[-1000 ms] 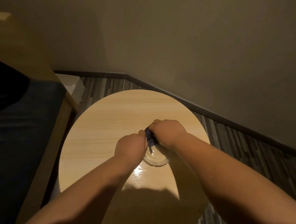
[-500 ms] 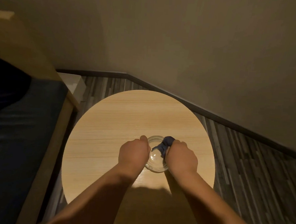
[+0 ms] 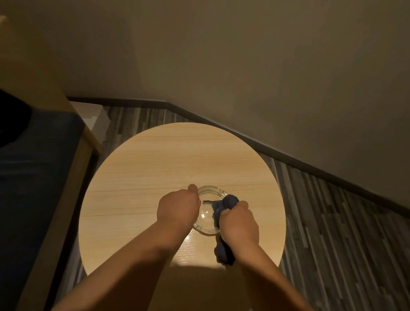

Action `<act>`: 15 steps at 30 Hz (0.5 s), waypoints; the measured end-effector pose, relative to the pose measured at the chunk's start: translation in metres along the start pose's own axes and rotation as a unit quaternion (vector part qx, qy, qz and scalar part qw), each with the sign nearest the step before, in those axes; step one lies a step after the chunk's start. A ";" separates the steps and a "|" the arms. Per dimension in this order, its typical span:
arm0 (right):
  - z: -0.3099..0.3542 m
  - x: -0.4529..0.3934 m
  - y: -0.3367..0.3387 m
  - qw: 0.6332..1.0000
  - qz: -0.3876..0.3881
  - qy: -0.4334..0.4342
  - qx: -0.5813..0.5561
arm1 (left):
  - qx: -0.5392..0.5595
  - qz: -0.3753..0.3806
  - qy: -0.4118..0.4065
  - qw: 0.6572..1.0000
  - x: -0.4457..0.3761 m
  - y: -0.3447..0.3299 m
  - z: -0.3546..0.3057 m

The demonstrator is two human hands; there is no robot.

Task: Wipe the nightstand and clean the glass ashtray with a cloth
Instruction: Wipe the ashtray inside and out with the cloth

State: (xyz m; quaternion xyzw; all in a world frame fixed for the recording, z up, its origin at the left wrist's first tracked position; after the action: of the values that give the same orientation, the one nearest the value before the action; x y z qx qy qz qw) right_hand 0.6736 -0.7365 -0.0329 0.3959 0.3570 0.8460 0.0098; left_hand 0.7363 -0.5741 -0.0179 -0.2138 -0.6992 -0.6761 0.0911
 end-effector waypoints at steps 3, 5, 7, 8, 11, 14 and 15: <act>0.000 0.000 0.002 1.000 0.011 0.023 0.012 | -0.015 0.006 -0.008 1.000 0.000 -0.001 0.000; -0.002 0.002 0.000 0.999 0.027 0.040 0.016 | -0.028 0.010 -0.017 0.999 0.000 0.000 -0.002; -0.003 0.006 -0.002 0.996 0.050 0.066 0.014 | -0.045 0.010 -0.026 0.999 0.001 0.003 -0.003; -0.004 0.009 -0.002 0.994 0.069 0.079 0.019 | -0.050 0.011 -0.031 0.998 0.001 0.004 -0.003; -0.009 0.022 -0.005 0.977 0.156 0.131 0.061 | -0.061 0.005 -0.049 0.997 0.006 0.008 0.004; -0.008 0.031 0.014 0.959 0.163 0.207 0.104 | -0.077 0.003 -0.074 0.994 0.014 0.012 0.014; -0.004 0.032 0.027 0.953 0.131 0.244 0.124 | -0.077 0.007 -0.083 0.994 0.015 0.012 0.018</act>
State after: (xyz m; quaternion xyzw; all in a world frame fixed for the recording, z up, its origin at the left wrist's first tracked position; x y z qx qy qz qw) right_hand 0.6558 -0.7492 0.0030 0.2188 0.3961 0.8596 -0.2376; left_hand 0.7311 -0.5538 -0.0018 -0.2805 -0.6486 -0.7072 0.0208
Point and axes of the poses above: each hand's wrist, its own x-axis away from the middle knuckle, its own y-axis out of the back of the hand, z = x × y, the point moved 10 cm from there along -x, towards the middle knuckle, and after that the axes turned 12 degrees about z, right-handed, at the moved point
